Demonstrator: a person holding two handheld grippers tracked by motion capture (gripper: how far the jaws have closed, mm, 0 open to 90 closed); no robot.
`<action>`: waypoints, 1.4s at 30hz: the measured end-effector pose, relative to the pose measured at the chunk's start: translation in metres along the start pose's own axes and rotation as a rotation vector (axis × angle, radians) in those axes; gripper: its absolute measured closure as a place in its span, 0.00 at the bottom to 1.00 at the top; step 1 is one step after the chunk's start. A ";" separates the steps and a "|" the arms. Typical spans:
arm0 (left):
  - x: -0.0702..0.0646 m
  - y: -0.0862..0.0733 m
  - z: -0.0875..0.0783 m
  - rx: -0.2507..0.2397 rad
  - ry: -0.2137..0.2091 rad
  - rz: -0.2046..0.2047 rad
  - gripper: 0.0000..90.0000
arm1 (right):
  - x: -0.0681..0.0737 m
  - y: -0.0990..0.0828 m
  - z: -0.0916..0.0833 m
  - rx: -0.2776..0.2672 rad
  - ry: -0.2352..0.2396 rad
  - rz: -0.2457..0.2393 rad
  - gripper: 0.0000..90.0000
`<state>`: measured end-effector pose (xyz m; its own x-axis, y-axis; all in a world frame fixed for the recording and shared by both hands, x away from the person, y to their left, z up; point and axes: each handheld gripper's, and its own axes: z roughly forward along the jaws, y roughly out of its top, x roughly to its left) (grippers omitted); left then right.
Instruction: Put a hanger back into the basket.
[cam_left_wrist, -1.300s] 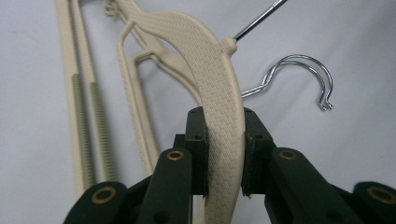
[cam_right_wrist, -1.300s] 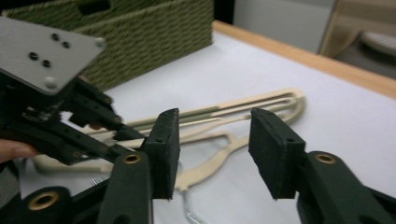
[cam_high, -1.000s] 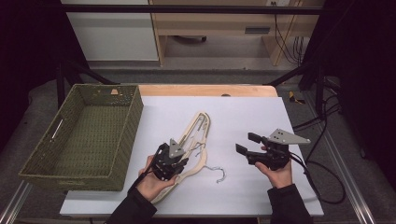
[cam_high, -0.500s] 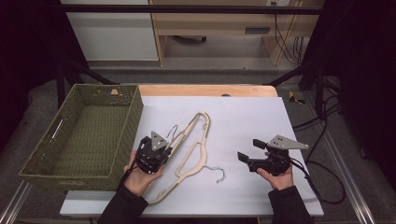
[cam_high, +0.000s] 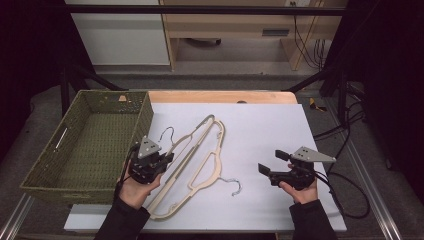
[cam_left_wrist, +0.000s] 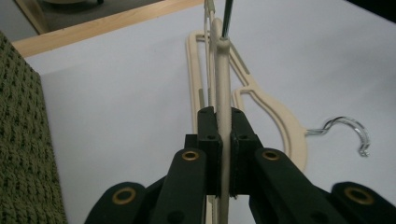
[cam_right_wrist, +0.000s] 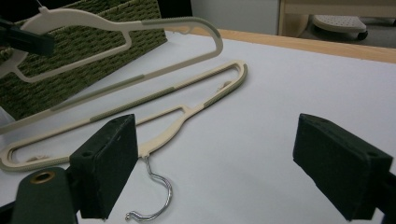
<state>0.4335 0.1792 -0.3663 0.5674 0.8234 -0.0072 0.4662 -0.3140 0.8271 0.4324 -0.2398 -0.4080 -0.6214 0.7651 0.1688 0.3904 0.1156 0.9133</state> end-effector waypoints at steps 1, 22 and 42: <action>0.000 0.001 -0.004 -0.008 -0.009 0.004 0.95 | 0.000 0.000 0.000 -0.001 -0.003 0.003 0.15; 0.013 0.050 -0.080 -0.162 -0.091 0.080 0.95 | -0.003 0.000 -0.003 -0.026 -0.047 0.010 0.06; 0.104 0.079 -0.114 -0.150 -0.091 0.051 0.95 | -0.002 0.001 -0.004 -0.025 -0.045 0.001 0.04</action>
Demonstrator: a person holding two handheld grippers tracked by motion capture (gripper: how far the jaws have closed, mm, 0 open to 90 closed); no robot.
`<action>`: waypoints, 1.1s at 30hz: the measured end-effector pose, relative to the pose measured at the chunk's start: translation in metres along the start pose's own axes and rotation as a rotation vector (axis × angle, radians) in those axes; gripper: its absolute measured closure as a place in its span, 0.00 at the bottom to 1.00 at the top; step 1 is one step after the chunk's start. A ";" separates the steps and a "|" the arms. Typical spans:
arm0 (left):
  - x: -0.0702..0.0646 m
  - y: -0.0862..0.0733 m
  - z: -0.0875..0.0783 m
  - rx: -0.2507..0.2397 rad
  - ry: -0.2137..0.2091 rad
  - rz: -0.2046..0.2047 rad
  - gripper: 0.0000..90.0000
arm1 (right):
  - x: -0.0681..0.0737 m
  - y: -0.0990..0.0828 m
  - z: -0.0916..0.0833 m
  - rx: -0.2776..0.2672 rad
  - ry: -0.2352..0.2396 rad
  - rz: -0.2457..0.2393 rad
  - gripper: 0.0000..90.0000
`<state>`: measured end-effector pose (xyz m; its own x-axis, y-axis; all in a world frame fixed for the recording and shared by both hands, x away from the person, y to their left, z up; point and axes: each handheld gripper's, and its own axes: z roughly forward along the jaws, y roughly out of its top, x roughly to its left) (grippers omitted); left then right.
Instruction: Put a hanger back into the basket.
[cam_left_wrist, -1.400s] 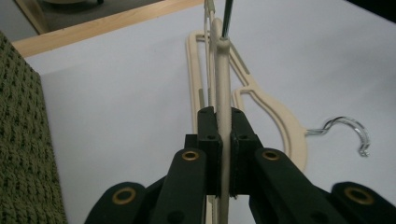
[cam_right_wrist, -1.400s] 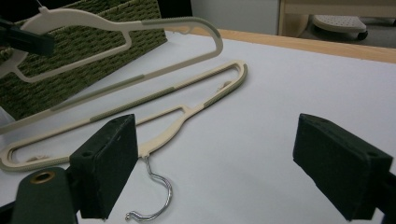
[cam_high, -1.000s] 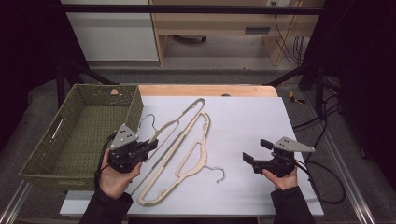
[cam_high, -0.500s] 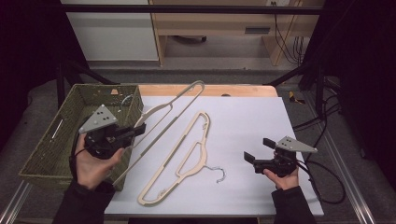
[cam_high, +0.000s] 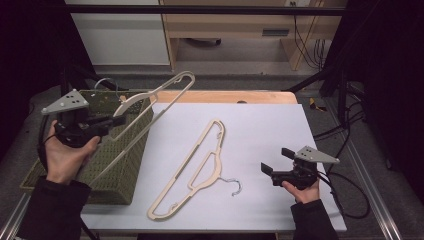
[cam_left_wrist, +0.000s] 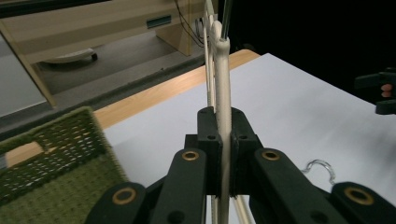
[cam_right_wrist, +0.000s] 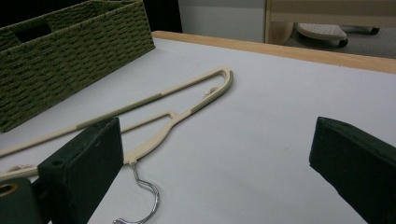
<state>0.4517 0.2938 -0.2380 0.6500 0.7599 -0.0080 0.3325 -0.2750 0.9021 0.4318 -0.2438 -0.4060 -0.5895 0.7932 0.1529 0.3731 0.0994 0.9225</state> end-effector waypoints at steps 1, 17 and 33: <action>0.000 0.000 0.000 0.000 0.000 0.000 0.95 | 0.000 0.000 0.000 0.000 0.002 0.001 0.04; 0.072 -0.025 -0.012 0.059 0.091 0.012 0.95 | 0.001 0.000 0.002 0.004 0.003 -0.003 0.03; 0.115 -0.059 -0.018 0.095 0.161 0.011 0.95 | 0.001 -0.001 0.004 0.014 0.008 -0.007 0.04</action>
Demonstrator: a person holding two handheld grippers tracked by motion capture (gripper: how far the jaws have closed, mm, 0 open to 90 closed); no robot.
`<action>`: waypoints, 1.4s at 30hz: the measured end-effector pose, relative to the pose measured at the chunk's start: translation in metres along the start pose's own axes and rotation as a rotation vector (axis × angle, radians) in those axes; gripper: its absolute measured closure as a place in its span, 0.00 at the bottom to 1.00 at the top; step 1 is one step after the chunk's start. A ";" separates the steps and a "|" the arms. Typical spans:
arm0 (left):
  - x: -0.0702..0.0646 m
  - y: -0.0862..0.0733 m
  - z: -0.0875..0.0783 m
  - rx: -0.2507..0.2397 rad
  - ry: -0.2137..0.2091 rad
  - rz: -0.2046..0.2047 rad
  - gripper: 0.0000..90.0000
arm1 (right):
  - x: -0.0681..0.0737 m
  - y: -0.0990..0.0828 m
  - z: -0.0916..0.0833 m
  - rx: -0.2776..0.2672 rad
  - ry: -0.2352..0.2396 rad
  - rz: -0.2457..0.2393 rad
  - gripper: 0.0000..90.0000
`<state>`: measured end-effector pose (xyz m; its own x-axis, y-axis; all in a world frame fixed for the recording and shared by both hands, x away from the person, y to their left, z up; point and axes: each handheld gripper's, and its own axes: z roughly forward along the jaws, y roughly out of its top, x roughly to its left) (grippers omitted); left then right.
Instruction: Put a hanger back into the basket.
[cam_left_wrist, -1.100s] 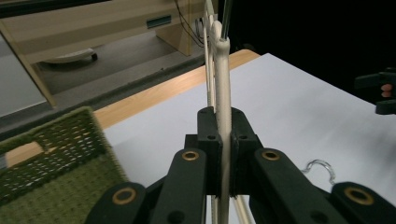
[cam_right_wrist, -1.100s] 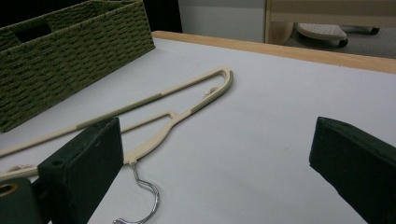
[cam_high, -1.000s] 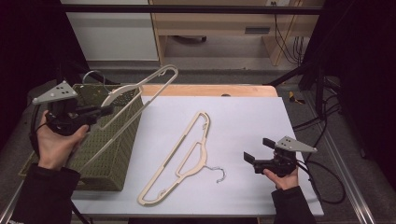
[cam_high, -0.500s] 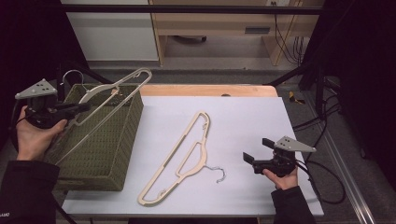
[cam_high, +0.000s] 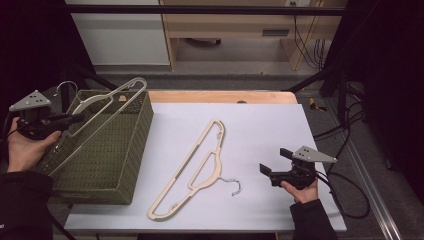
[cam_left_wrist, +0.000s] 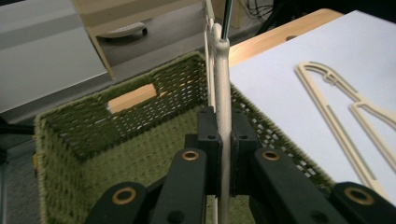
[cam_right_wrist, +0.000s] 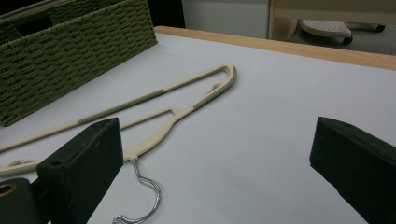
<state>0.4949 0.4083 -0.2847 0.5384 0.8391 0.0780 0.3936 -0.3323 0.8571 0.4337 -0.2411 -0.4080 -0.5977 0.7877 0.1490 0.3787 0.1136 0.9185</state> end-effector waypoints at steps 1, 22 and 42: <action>0.002 -0.002 0.000 0.005 0.002 0.000 0.95 | 0.000 0.000 0.000 -0.001 0.000 -0.003 0.04; -0.007 -0.038 0.032 0.095 0.035 0.029 0.95 | 0.000 0.000 0.000 0.004 0.002 0.001 0.04; -0.042 -0.072 0.069 0.215 0.026 0.066 0.89 | 0.002 0.000 0.001 0.008 0.009 -0.003 0.04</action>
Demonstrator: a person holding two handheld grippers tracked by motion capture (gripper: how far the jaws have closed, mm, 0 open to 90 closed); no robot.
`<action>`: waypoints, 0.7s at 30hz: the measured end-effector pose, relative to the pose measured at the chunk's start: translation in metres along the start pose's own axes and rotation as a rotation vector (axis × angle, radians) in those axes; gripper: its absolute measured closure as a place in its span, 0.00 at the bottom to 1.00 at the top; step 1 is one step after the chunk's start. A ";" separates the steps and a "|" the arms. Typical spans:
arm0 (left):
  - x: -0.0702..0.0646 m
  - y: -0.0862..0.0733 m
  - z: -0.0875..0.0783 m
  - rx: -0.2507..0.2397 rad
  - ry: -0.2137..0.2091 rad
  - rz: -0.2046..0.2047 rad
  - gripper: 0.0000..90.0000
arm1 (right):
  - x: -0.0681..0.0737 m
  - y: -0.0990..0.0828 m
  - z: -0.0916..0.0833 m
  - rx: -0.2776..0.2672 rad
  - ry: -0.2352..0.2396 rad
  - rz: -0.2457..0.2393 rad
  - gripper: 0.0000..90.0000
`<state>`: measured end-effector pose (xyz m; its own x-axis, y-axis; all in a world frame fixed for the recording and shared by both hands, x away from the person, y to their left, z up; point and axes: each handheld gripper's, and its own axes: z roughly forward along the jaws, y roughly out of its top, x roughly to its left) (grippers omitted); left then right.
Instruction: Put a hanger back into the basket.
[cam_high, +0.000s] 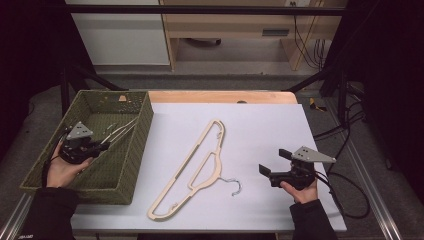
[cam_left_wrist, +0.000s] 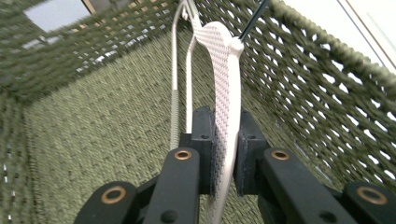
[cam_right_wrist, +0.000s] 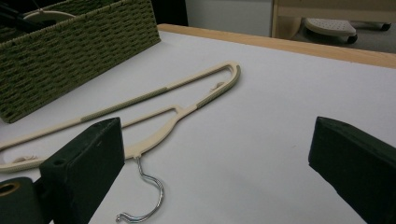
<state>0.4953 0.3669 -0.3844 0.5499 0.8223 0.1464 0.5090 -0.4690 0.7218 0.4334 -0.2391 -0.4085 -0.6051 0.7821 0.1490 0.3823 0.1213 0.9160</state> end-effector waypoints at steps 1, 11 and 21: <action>-0.001 -0.001 0.002 0.014 -0.001 -0.002 0.89 | 0.000 0.000 0.000 0.002 0.003 -0.001 0.04; -0.002 -0.010 0.011 0.087 -0.058 -0.024 0.83 | 0.001 -0.001 0.002 0.007 0.008 -0.003 0.05; -0.008 -0.011 0.016 0.137 -0.087 -0.011 0.78 | 0.001 -0.001 0.002 0.007 0.009 -0.005 0.05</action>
<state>0.4960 0.3601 -0.4047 0.5960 0.7994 0.0757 0.5978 -0.5046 0.6230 0.4335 -0.2373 -0.4097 -0.6132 0.7759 0.1481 0.3840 0.1290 0.9143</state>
